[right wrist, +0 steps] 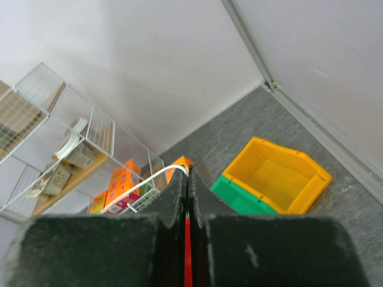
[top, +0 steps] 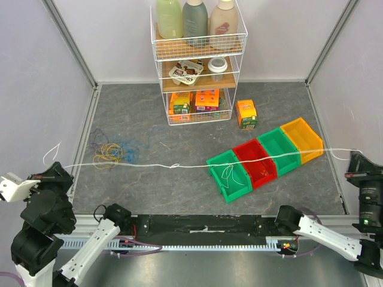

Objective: Untangle the cables

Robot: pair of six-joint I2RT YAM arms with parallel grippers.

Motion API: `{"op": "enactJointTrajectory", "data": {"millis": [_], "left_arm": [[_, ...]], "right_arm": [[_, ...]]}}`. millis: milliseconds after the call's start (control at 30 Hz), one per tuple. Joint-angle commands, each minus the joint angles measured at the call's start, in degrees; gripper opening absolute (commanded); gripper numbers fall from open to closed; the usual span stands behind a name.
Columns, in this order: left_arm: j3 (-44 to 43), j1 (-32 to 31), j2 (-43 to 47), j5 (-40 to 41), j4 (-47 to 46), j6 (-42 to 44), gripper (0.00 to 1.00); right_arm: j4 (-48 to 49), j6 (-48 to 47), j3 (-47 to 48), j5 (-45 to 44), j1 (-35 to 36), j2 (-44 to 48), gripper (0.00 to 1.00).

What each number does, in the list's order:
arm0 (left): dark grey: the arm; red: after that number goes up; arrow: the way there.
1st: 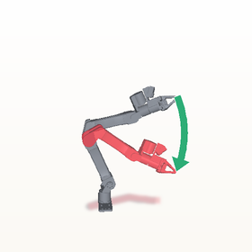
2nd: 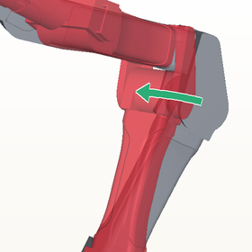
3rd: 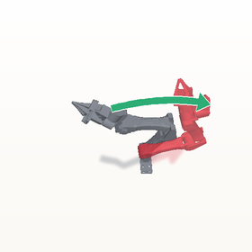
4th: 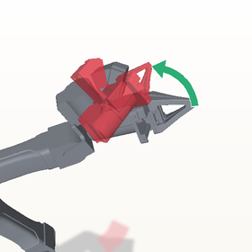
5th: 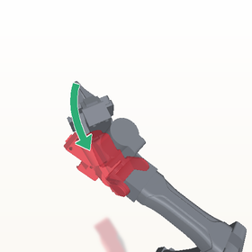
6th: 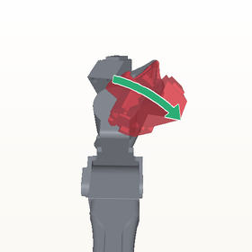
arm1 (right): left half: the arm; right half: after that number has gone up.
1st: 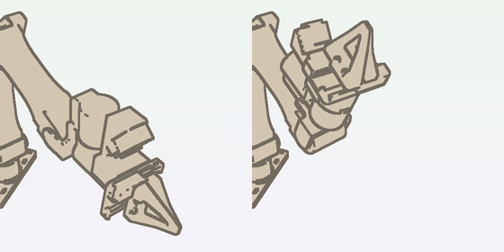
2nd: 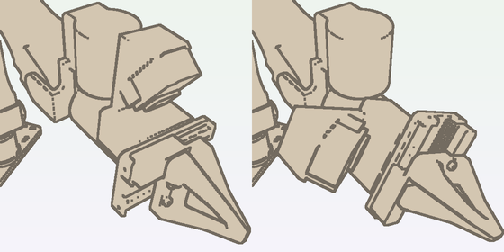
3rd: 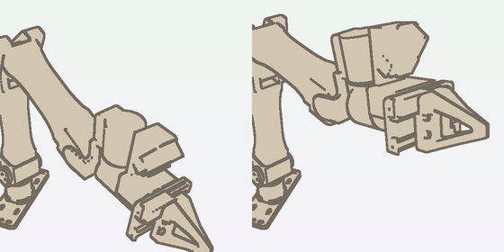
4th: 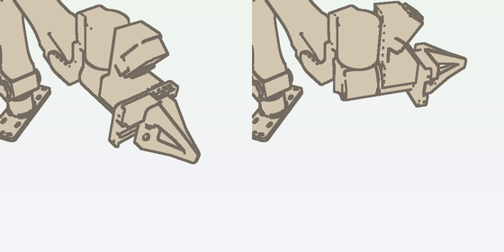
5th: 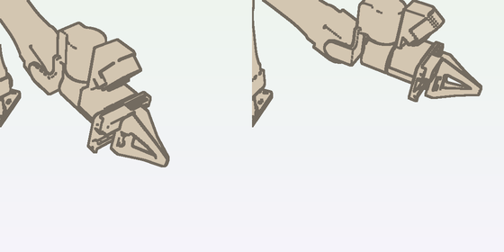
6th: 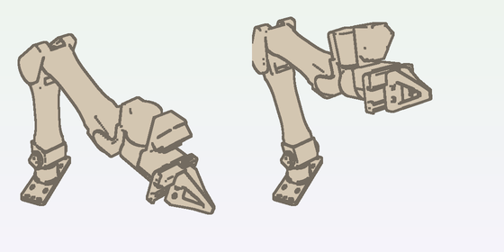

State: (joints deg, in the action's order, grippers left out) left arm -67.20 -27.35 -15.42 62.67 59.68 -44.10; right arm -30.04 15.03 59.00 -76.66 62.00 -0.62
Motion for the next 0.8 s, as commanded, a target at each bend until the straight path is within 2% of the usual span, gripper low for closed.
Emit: {"op": "enactJointTrajectory", "data": {"millis": [0,133,267,367,500,567,667,733,767], "left_arm": [[-1.62,0.11,-0.57,2.90,-4.84,5.42,0.02],[-0.74,0.19,-3.29,-1.84,-5.18,6.56,0.02],[0.40,0.02,-8.91,-12.28,-5.54,7.36,0.02],[4.17,0.20,-14.97,-26.68,-7.73,7.18,0.02],[10.50,0.11,-26.56,-55.74,-15.10,10.95,0.02],[13.39,0.11,-30.70,-72.87,-22.64,12.71,0.02],[19.28,-0.15,-32.48,-92.32,-38.97,7.91,0.02],[20.88,-0.94,-33.01,-99.30,-46.81,3.86,0.02],[20.62,-1.73,-33.27,-100.20,-48.68,2.62,0.02]], "right_arm": [[-1.60,7.64,-5.55,-1.21,3.56,-0.52,0.00],[-0.90,13.17,-11.35,-3.05,6.73,-2.97,0.00],[0.06,20.47,-15.58,2.64,7.70,-8.76,0.00],[4.45,20.58,-17.43,9.23,7.79,-17.27,0.00],[9.21,11.62,-11.57,23.98,7.70,-36.94,0.00],[8.08,8.81,-6.65,32.67,7.61,-47.31,0.00],[8.06,7.13,-1.80,43.33,7.61,-57.45,0.00],[8.51,6.95,-0.91,43.89,7.61,-58.88,0.00],[8.42,7.21,-0.82,41.70,7.61,-58.18,0.00]]}}
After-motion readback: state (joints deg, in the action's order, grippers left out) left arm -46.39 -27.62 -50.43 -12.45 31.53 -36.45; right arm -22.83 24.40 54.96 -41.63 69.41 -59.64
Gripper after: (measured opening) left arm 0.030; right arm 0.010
